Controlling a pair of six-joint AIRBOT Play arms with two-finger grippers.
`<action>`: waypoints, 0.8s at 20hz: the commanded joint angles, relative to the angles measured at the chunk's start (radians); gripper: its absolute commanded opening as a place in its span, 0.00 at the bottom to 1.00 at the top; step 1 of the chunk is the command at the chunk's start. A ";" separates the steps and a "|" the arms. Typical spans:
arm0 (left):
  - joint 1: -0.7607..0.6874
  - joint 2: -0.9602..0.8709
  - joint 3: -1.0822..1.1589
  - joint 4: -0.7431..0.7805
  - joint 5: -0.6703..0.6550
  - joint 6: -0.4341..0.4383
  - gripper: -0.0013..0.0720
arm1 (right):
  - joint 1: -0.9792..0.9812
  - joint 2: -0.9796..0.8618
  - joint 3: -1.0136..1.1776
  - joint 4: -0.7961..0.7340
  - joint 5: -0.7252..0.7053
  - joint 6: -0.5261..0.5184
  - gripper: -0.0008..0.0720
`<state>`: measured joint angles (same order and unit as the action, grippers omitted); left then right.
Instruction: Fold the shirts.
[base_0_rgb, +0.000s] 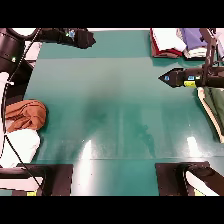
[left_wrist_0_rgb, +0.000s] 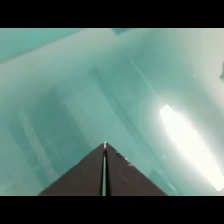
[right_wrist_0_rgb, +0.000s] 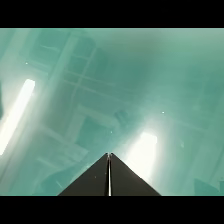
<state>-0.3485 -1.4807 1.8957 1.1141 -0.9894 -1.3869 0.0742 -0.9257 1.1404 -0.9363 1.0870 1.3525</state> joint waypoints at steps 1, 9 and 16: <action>-0.001 0.000 0.000 0.000 0.040 0.000 0.06 | 0.001 0.001 0.000 0.002 0.001 0.000 0.03; -0.001 0.000 0.000 0.000 0.039 0.000 0.06 | 0.002 0.001 0.000 0.003 0.027 0.001 0.03; 0.021 0.016 0.003 0.010 0.013 0.000 0.06 | 0.001 0.001 0.001 0.003 0.076 0.001 0.03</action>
<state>-0.3435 -1.4765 1.8961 1.1107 -0.9428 -1.3872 0.0746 -0.9257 1.1404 -0.9337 1.1488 1.3529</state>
